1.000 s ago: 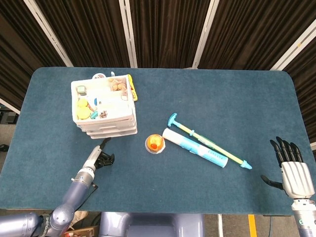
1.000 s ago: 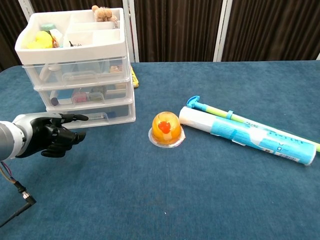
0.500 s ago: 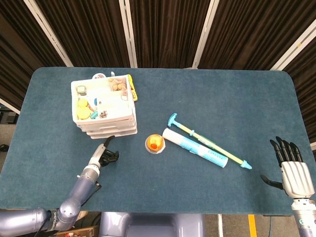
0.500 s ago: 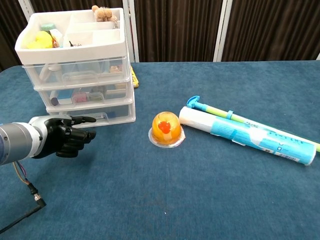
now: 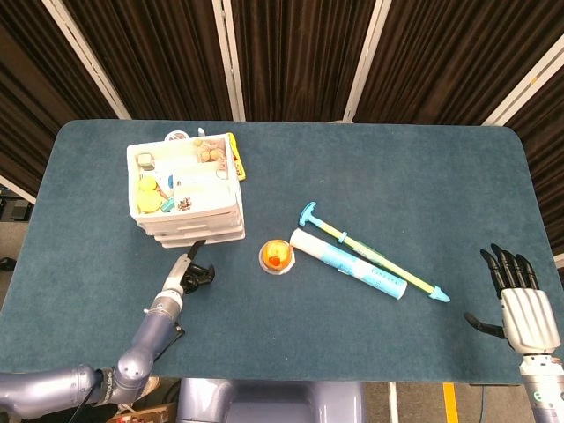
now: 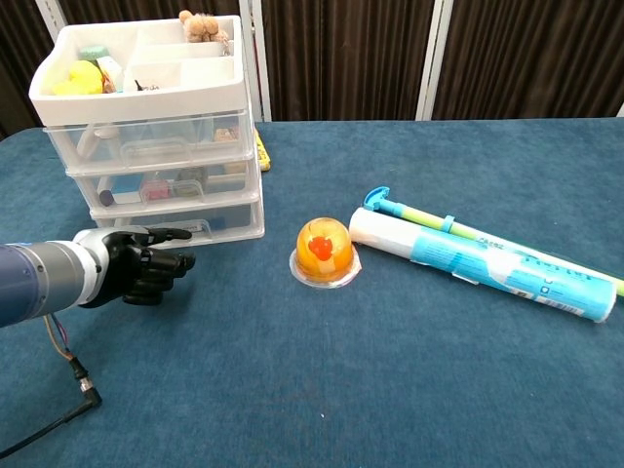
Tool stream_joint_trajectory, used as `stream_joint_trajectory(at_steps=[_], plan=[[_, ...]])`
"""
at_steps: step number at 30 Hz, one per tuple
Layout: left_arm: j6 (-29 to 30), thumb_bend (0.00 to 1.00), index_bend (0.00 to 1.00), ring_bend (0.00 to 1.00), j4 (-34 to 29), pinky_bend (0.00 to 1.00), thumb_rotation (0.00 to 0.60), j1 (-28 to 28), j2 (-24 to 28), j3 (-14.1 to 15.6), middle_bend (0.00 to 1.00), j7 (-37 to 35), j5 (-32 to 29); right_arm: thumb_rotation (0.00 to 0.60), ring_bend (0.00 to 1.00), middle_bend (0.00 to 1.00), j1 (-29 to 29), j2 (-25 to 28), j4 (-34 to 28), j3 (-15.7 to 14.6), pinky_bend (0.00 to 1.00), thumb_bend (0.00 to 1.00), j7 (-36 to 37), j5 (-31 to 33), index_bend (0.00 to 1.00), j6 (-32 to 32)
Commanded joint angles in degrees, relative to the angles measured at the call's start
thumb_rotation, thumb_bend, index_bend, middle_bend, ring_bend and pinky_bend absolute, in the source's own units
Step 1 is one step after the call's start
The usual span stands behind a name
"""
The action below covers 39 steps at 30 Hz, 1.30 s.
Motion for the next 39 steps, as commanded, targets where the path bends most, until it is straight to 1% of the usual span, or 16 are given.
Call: stream_joint_trajectory(at_steps=[1,6,12,17,22,27,31,35,37,39], plan=[[-0.71,0.6,0.01,0.96,1.3,0.99,0.6,-0.85,-0.86,-0.57,0.98,0.17,-0.13,0.6,0.0,0.0,0.0,0.0,0.0,-0.01,0.01,0.16,0.01,-0.01,0.0,0.0],[-1.28,0.6,0.04,0.96,2.16,0.99,0.6,-1.8,-1.62,-0.96,0.98,0.7,-1.03,0.6,0.0,0.0,0.04,0.04,0.01,0.01,0.01,0.16,0.2,0.07,0.0,-0.1],[-1.56,0.6,0.14,0.96,2.49,0.99,0.6,-2.49,-2.0,-0.88,0.98,1.44,-1.9,0.6,0.0,0.0,0.04,0.14,-0.13,0.04,0.01,0.16,0.38,0.05,0.0,-0.06],[-1.75,0.6,0.2,0.96,1.82,0.99,0.6,-2.25,-1.75,-0.04,0.98,1.8,-1.88,0.6,0.0,0.0,0.01,0.18,-0.21,0.01,0.01,0.16,0.47,0.07,0.0,-0.07],[-1.97,0.6,0.22,0.96,-0.41,0.99,0.6,-0.79,-0.67,1.51,0.98,1.34,-0.7,0.6,0.0,0.0,-0.04,0.2,-0.26,0.01,0.01,0.16,0.47,0.14,0.0,-0.02],[-2.0,0.6,0.22,0.96,-3.55,0.99,0.6,2.19,1.34,4.24,0.98,-0.04,2.55,0.6,0.0,0.0,-0.01,0.28,-0.46,0.13,0.01,0.16,0.57,0.72,0.0,-0.35],[-2.55,0.6,0.22,0.96,-5.49,0.99,0.6,4.35,2.97,5.79,0.98,-1.54,5.95,0.6,0.0,0.0,-0.03,0.27,-0.53,0.1,0.01,0.16,0.46,0.71,0.0,-0.36],[-2.35,0.6,0.2,0.96,-7.65,0.99,0.6,6.41,4.42,6.72,0.98,-3.23,10.37,0.6,0.0,0.0,-0.01,0.2,-0.51,0.1,0.01,0.16,0.43,0.8,0.0,-0.43],[-1.9,0.6,0.2,0.96,-9.29,0.99,0.6,7.76,5.56,7.75,0.98,-3.83,13.77,0.6,0.0,0.0,-0.01,0.18,-0.5,0.11,0.01,0.16,0.37,0.9,0.0,-0.52],[-0.91,0.6,0.21,0.96,-10.2,0.99,0.6,8.69,6.55,9.38,0.98,-3.08,17.83,0.6,0.0,0.0,0.03,0.17,-0.51,0.13,0.01,0.16,0.33,0.98,0.0,-0.59]])
